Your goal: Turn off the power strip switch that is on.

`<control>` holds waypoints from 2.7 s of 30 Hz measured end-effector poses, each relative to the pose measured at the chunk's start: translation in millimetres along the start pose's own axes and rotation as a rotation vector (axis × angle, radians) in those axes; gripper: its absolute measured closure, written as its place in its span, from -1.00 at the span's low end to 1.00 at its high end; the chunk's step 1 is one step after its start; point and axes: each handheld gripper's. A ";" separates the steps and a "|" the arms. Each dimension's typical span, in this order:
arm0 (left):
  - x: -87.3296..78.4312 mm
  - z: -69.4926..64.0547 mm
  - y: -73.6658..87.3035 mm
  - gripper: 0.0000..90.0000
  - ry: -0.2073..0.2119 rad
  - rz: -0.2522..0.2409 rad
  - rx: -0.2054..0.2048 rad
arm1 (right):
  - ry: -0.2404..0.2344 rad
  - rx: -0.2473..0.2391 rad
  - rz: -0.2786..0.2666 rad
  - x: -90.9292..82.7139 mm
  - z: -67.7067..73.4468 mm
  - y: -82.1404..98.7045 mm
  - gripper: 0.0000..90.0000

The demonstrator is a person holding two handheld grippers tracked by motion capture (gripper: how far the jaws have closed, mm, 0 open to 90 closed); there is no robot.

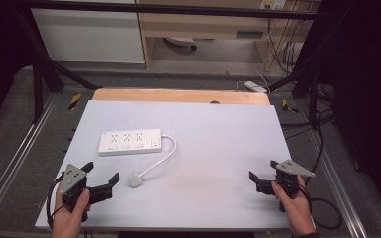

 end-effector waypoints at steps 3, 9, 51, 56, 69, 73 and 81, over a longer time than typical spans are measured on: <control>-0.6 -0.4 -1.2 -0.89 0.003 0.000 0.002 | -0.017 -0.009 0.007 0.4 1.1 -0.3 -0.89; -1.3 -1.5 -2.5 -0.89 0.011 0.003 0.001 | -0.038 0.004 -0.019 -2.3 0.6 -2.9 -0.87; 21.1 -3.3 -46.9 -0.88 0.019 -0.061 -0.009 | -0.046 -0.036 -0.082 -9.1 -1.0 -7.0 -0.89; 32.1 1.2 -62.1 -0.88 0.002 -0.065 -0.010 | -0.044 -0.033 -0.081 -8.9 -1.3 -6.8 -0.90; 63.8 13.0 -87.8 -0.83 -0.038 -0.073 -0.030 | -0.047 -0.030 -0.073 -6.2 -0.7 -6.3 -0.90; 64.3 13.6 -88.7 -0.81 -0.044 -0.077 -0.024 | -0.050 -0.032 -0.073 -6.1 -0.4 -6.5 -0.90; 62.3 20.2 -87.8 -0.64 -0.064 -0.074 -0.012 | -0.052 -0.038 -0.068 -5.2 0.6 -6.6 -0.90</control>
Point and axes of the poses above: each handheld gripper's, and its own axes: x roughly forward along the jaws, y roughly out of its underside, z roughly to its left, and after that the axes turned 13 degrees about -z, right-handed
